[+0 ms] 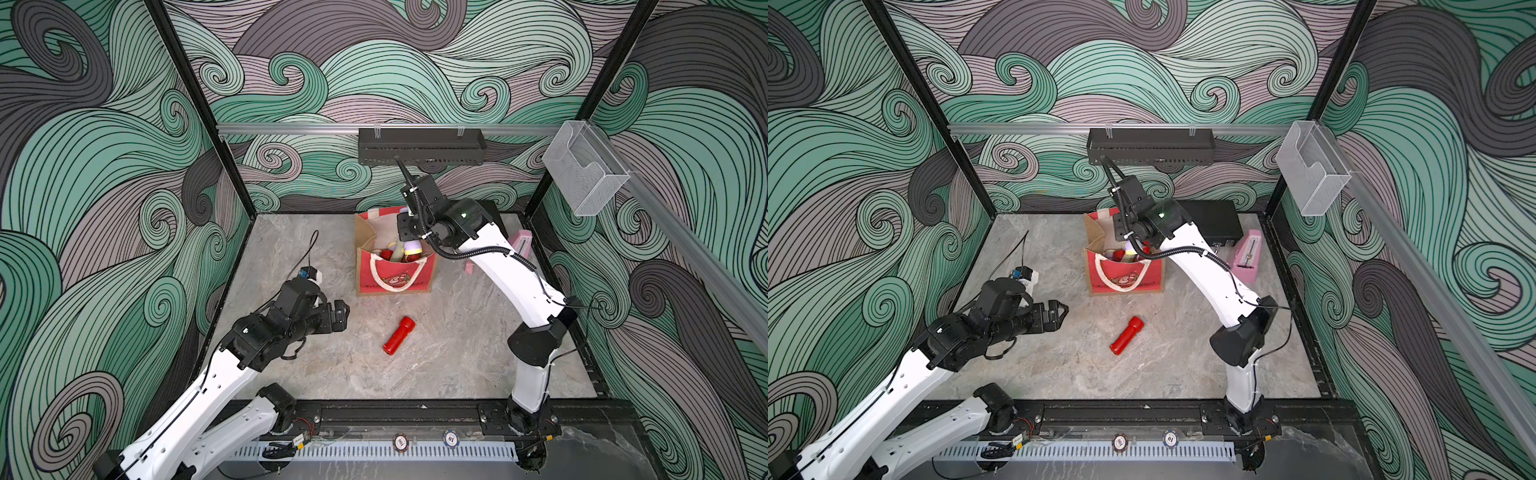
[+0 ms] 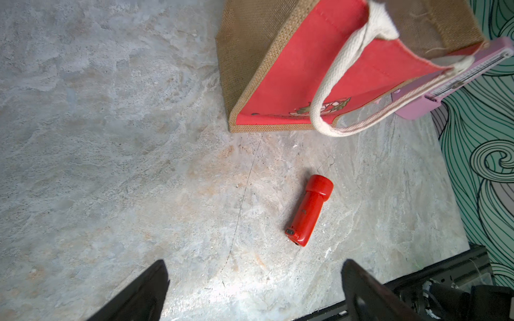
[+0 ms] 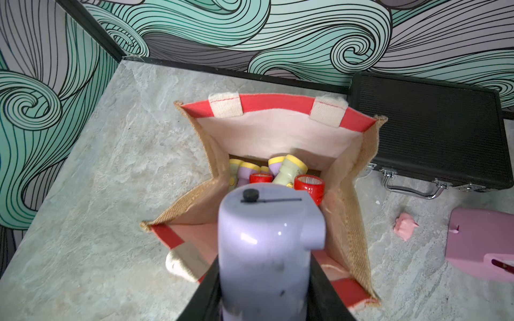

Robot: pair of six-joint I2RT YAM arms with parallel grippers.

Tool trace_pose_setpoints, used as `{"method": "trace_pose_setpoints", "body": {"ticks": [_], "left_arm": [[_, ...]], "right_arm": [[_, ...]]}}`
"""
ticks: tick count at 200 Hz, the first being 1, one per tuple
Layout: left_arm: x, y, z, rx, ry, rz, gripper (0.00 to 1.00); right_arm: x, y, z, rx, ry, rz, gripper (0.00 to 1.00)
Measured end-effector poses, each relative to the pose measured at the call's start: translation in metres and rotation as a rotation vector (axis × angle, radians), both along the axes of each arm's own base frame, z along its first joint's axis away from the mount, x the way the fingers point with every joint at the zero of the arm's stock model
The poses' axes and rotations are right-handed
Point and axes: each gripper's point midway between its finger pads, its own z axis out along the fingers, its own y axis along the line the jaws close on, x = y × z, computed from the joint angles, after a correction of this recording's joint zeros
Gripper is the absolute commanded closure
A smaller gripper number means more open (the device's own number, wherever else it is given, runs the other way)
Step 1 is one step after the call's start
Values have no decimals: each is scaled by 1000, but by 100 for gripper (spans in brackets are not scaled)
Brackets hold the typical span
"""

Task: Put the flashlights into the tote bags
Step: Place the flashlight in the canvas bag.

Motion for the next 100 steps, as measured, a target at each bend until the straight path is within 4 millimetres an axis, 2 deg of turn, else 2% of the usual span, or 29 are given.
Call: {"method": "trace_pose_setpoints", "body": {"ticks": [36, 62, 100], "left_arm": [[8, -5, 16, -50, -23, 30, 2], [12, -6, 18, -66, -23, 51, 2], [15, -9, 23, -93, -41, 62, 2]], "right_arm": [[38, 5, -21, 9, 26, -13, 100], [55, 16, -52, 1, 77, -5, 100], [67, 33, -101, -2, 165, 12, 100]]}}
